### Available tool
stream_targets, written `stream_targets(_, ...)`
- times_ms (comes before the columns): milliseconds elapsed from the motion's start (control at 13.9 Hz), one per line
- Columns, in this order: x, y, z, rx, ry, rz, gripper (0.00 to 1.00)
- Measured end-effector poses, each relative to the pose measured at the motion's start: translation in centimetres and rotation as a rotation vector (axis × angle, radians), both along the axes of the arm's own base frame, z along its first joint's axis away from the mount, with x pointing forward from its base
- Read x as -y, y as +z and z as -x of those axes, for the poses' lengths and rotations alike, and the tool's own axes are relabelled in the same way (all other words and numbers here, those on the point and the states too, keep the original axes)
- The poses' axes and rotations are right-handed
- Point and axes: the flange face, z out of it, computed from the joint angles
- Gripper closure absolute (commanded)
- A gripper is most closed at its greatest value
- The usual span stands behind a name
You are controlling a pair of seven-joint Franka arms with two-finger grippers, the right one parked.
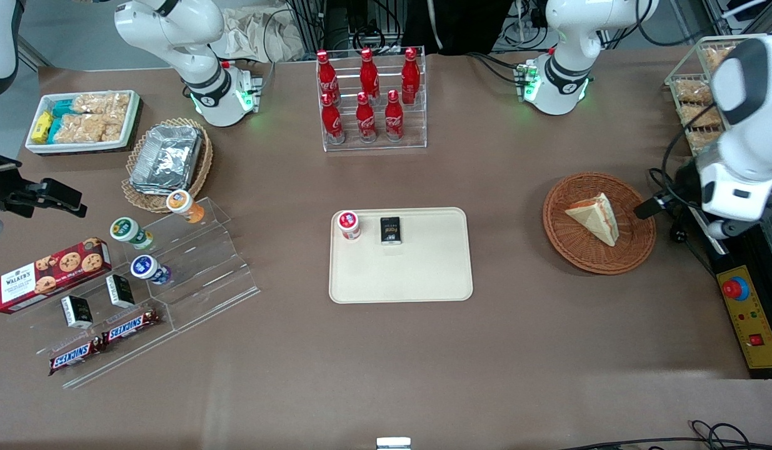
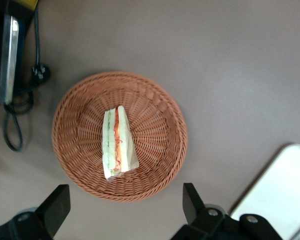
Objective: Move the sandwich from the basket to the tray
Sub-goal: 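Move the left gripper over the wrapped sandwich in the wicker basket, then lower the left gripper and close it on the wrapped sandwich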
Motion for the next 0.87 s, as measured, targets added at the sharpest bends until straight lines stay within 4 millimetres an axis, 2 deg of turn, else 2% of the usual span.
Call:
stream_targets(144,-0.1,-3.4,2.1,-0.013,0.071,-0.007,0.0)
stream_targets(433,-0.2,-9.5,4.2,0.01,0.203,-0.012,0.0)
stream_targets(649,-0.4,-14.9,6.1,0.033,0.228,-0.009,0.0)
stream_targets(866,-0.7,-18.4,7.5,0.017,0.234,-0.007,0.0)
